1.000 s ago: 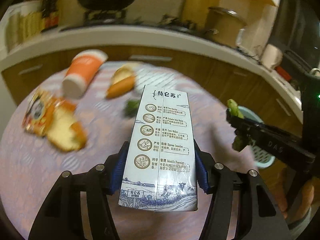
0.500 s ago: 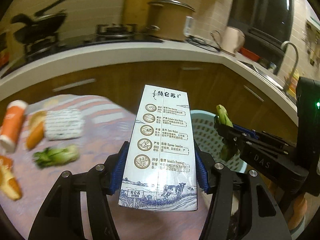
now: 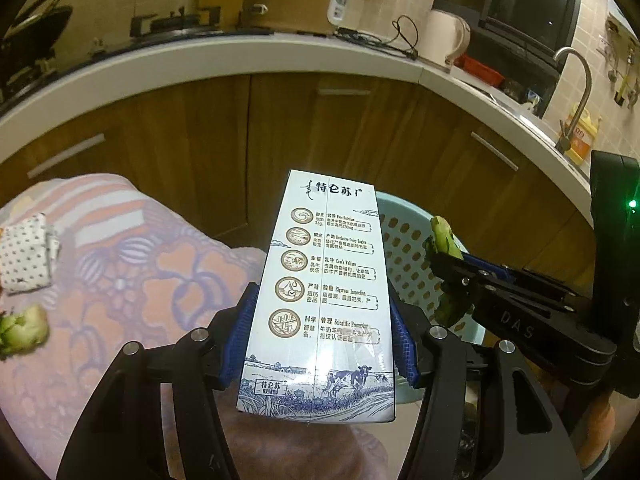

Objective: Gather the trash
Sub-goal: 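Carry the carton and bok choy to the teal basket and release both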

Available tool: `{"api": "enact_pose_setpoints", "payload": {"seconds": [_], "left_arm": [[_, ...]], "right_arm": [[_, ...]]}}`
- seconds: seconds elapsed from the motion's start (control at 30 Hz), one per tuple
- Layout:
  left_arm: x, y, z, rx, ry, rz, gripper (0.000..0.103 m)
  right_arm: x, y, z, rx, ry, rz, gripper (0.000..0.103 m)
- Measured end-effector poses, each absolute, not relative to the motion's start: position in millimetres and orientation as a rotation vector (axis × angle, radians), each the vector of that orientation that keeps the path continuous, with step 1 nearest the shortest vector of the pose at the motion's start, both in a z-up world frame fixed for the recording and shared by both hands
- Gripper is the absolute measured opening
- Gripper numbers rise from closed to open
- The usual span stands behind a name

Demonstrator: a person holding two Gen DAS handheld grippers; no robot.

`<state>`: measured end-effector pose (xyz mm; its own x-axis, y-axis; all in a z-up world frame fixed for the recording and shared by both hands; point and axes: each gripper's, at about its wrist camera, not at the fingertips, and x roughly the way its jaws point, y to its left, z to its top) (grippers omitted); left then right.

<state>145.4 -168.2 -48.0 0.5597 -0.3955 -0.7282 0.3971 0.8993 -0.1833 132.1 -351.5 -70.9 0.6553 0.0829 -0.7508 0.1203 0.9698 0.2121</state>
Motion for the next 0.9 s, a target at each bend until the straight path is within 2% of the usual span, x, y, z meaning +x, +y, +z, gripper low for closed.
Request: {"api": "enact_pose_setpoints", "payload": {"seconds": [0.4, 0.47, 0.6, 0.9], "left_arm": [[159.2, -183.1, -63.2, -0.029, 0.911, -0.516, 0.059], [158.1, -183.5, -63.2, -0.025, 0.913, -0.52, 0.065], [156.2, -181.6, -59.8, -0.027, 0.906, -0.519, 0.067], [145.2, -161.6, -49.0, -0.062, 0.873, -0.497, 0.067]], "right_arm": [[140.0, -370.6, -98.7, 0.332, 0.933, -0.047, 0.021], [140.5, -371.8, -100.2, 0.34, 0.936, -0.054, 0.024], [137.9, -377.0, -97.9, 0.373, 0.921, -0.056, 0.052], [132.6, -361.8, -82.5, 0.326, 0.891, -0.034, 0.052]]}}
